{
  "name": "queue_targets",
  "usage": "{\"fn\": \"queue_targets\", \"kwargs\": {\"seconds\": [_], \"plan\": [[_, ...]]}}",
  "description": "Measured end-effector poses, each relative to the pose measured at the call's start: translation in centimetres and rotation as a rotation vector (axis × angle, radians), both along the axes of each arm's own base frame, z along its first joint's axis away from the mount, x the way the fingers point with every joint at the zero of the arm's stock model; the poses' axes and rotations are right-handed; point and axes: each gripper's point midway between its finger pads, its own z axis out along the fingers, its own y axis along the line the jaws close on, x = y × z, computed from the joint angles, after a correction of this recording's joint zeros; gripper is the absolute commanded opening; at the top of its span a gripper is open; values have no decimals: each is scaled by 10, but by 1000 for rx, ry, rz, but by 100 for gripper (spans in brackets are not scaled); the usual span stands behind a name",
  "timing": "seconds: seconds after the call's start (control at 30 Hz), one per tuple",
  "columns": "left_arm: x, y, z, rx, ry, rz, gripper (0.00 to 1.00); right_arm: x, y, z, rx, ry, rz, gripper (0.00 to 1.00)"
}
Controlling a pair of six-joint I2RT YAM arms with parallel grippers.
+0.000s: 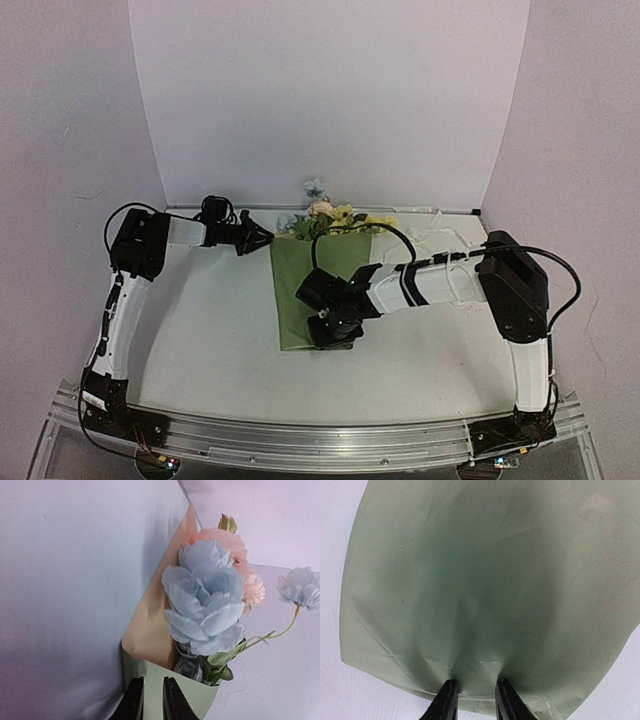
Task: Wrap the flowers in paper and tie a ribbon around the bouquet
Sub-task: Press the fold line of the folded wrapping paper.
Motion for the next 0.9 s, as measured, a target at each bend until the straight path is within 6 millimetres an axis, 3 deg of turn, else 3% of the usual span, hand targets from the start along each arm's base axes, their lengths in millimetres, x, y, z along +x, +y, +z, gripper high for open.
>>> {"fn": "queue_targets", "kwargs": {"seconds": [0.2,0.43,0.53,0.7,0.8,0.9], "plan": [[27,21,6,-30,-13,53,18,0,0,1,2,0,-2,29],[21,30,16,-12,-13,54,20,-4,-10,9,2,54,-23,36],[3,32,42,-4,-24,50,20,2,-13,35,55,56,-45,38],[-33,34,108,-2,-100,43,21,28,-15,103,219,-7,-106,42],[-62,29,142,-2,-159,25,21,48,-31,132,300,-45,-181,45],[-96,12,147,11,-170,-16,21,65,-65,137,330,-64,-277,47]]}}
